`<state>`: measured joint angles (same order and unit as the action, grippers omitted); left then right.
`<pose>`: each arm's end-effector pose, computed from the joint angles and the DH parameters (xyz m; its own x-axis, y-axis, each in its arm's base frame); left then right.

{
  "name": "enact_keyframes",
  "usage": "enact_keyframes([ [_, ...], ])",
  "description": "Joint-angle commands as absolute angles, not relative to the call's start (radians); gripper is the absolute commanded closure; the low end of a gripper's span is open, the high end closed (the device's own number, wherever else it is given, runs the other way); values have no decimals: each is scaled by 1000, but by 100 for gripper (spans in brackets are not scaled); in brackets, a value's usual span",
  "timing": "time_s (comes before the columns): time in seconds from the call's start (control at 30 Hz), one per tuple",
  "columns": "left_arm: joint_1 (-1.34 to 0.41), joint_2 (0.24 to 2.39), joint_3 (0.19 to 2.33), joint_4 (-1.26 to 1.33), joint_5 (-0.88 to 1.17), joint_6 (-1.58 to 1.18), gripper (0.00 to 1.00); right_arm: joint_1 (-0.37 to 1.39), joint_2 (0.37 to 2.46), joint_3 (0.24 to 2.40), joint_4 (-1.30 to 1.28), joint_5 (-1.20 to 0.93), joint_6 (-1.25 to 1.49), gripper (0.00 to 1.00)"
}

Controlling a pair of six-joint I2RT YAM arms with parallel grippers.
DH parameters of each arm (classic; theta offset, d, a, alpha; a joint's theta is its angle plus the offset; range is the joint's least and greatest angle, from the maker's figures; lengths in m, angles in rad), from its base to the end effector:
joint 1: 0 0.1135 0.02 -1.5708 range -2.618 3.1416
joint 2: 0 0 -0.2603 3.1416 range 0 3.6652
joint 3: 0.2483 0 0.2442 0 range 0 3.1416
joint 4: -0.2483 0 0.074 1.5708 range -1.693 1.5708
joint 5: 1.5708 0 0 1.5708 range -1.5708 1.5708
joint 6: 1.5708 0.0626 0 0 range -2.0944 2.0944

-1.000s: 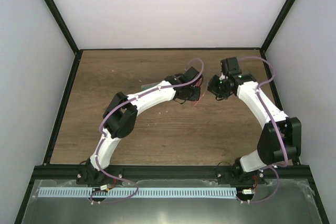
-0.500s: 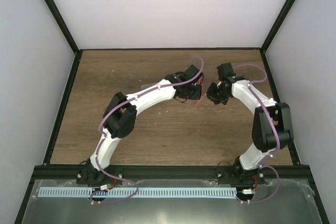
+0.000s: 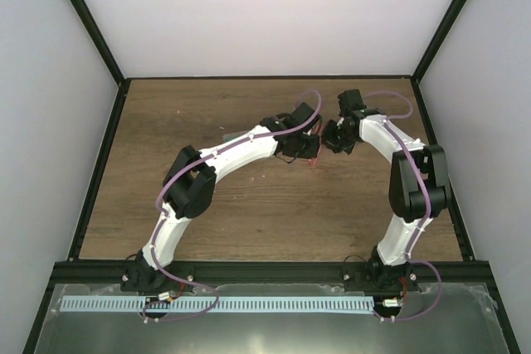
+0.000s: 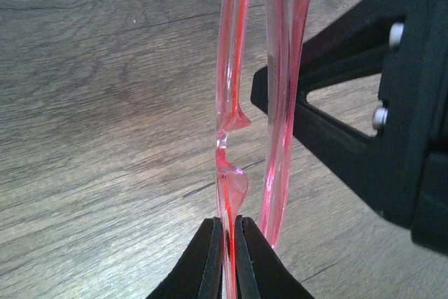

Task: Organize the sunglasses
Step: Fold the sunglasses, then place the sunglasses at the center of the board.

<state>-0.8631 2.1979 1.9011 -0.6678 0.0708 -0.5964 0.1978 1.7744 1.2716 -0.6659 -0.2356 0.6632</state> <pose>0.3180 -0.3786 0.2003 -0.8825 0.1697 -0.4387 0.3487 0.8619 -0.3681 0.3518 0.0854 0.1828 -0.8838 0.4334 -0.1762 0.3343 0.8485 0.4102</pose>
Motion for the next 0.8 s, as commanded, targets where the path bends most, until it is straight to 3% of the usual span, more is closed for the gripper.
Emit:
enact_keyframes([
  [0.0, -867, 2179, 1896, -648, 123, -589, 96, 203, 1811, 1346, -662, -267, 657, 87],
  [0.23, -855, 2185, 1894, -640, 152, -580, 96, 200, 1796, 1365, -700, -247, 644, 87],
  [0.43, -816, 2210, 1883, -612, 308, -501, 95, 115, 1620, 1221, -720, -197, 652, 86],
  [0.77, -798, 2252, 1761, -347, 752, -528, 95, 21, 1370, 1029, -704, -154, 664, 76],
])
